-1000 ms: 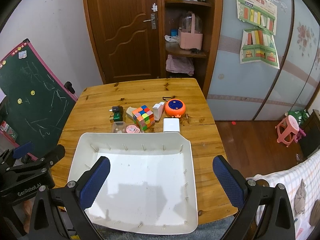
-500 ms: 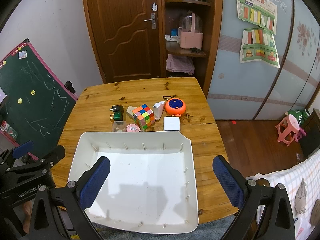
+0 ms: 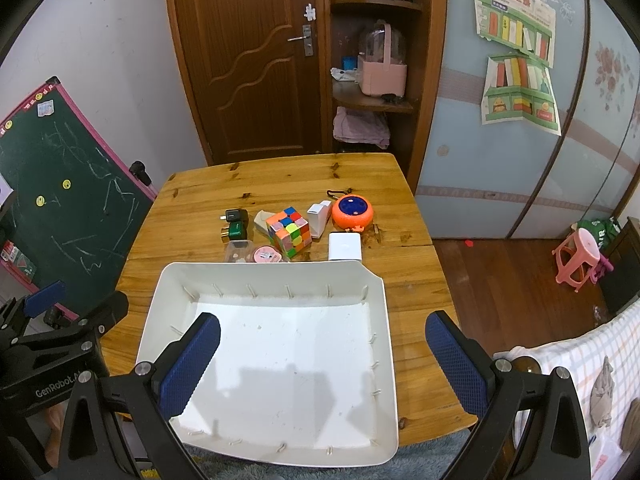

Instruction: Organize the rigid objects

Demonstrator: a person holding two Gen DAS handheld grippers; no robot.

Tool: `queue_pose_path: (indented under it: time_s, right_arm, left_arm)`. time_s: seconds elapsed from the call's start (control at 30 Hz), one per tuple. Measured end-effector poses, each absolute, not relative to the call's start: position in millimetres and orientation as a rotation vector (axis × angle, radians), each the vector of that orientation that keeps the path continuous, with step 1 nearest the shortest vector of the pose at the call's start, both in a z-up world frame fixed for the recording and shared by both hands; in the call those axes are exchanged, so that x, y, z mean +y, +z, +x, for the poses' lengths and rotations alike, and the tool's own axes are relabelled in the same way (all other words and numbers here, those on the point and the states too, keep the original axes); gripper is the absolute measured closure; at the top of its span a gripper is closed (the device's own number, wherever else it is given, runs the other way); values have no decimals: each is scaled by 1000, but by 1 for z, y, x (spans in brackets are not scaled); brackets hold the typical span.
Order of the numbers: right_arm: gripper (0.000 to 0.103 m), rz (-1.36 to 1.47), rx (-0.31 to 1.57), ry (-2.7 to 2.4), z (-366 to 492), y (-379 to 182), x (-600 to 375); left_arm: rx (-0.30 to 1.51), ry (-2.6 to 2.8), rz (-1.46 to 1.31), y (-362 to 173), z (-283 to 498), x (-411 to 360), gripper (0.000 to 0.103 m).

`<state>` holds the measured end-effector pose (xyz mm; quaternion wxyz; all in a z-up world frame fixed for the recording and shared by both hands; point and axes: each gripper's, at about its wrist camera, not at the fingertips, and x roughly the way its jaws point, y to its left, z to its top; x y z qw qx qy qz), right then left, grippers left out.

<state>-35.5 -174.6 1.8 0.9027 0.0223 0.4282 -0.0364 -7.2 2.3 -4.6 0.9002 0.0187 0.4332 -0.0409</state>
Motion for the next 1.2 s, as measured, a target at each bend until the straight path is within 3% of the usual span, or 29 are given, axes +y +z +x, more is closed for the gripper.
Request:
queue_pose_path:
  time_s: [1.2]
  right_arm:
    - [0, -16, 820, -87, -23, 18, -173]
  left_arm:
    - [892, -73, 32, 0, 10, 19, 1]
